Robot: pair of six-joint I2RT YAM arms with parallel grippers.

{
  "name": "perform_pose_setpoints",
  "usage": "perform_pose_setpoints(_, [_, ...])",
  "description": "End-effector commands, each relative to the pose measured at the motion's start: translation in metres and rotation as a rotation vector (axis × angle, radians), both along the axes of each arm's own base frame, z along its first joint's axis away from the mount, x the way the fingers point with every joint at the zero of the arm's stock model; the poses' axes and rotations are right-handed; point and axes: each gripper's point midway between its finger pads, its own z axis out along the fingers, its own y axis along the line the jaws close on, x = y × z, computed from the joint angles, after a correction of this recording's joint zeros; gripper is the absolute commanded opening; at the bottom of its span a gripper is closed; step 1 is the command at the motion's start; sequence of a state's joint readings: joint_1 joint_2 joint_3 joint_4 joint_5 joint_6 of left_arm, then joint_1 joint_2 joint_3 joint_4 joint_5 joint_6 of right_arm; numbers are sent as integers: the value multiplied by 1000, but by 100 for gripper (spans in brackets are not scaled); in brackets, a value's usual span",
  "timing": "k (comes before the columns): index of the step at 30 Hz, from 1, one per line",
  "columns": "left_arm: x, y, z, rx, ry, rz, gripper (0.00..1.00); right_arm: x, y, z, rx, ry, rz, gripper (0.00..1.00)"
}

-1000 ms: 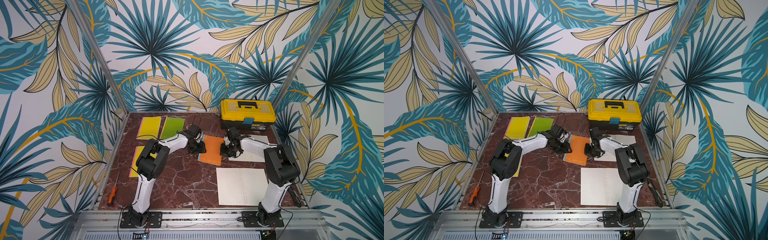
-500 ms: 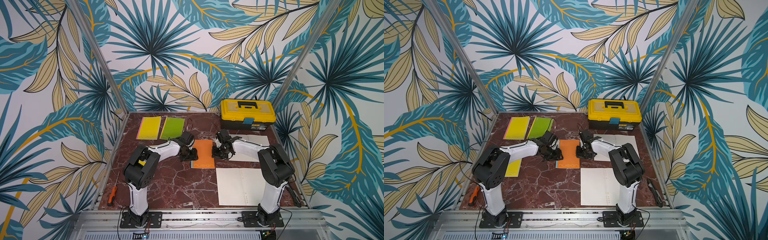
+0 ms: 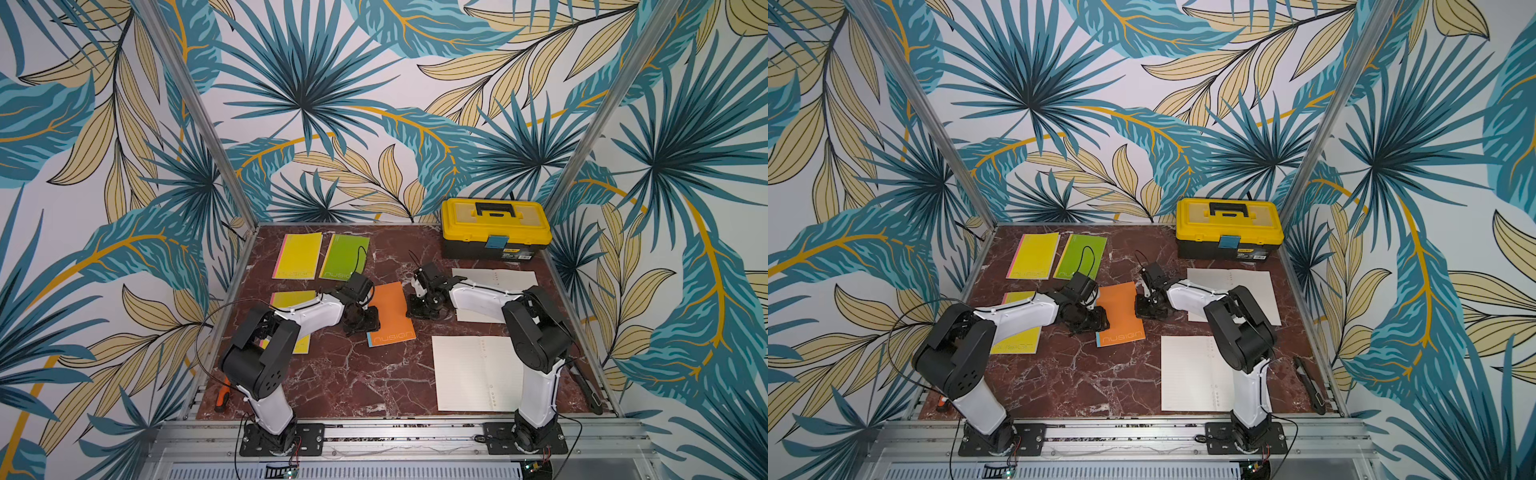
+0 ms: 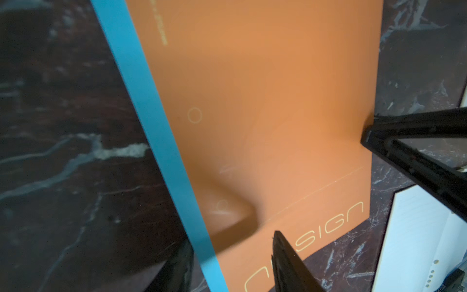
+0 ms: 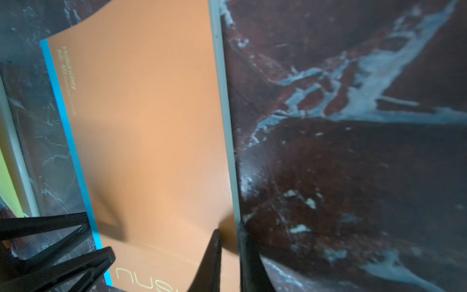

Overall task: Close the notebook
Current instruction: Move the notebook to the center of the board.

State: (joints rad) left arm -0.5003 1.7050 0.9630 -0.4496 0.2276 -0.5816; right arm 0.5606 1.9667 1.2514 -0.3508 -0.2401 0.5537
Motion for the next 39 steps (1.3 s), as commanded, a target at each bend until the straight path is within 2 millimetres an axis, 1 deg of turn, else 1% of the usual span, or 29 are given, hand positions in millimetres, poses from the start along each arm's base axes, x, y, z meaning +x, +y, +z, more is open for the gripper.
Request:
perform_pose_setpoints(1, [-15, 18, -17, 42, 53, 32, 51, -30, 20, -26, 5, 107, 45, 16])
perform_pose_setpoints(13, [-32, 60, -13, 78, 59, 117, 51, -42, 61, -24, 34, 109, 105, 16])
perform_pose_setpoints(20, [-41, 80, -7, 122, 58, 146, 52, -47, 81, -23, 45, 110, 132, 16])
perform_pose_setpoints(24, [-46, 97, -7, 173, 70, 177, 55, -51, 90, -22, 51, 109, 144, 16])
perform_pose_setpoints(30, [-46, 114, -5, 168, 64, 215, 56, -58, 99, -21, 61, 108, 149, 16])
perform_pose_setpoints(36, [-37, 122, -3, 159, 53, 220, 55, -63, 105, -23, 67, 112, 147, 16])
perform_pose_setpoints(39, [-32, 124, 1, 157, 44, 222, 55, -61, 107, -23, 68, 110, 145, 16])
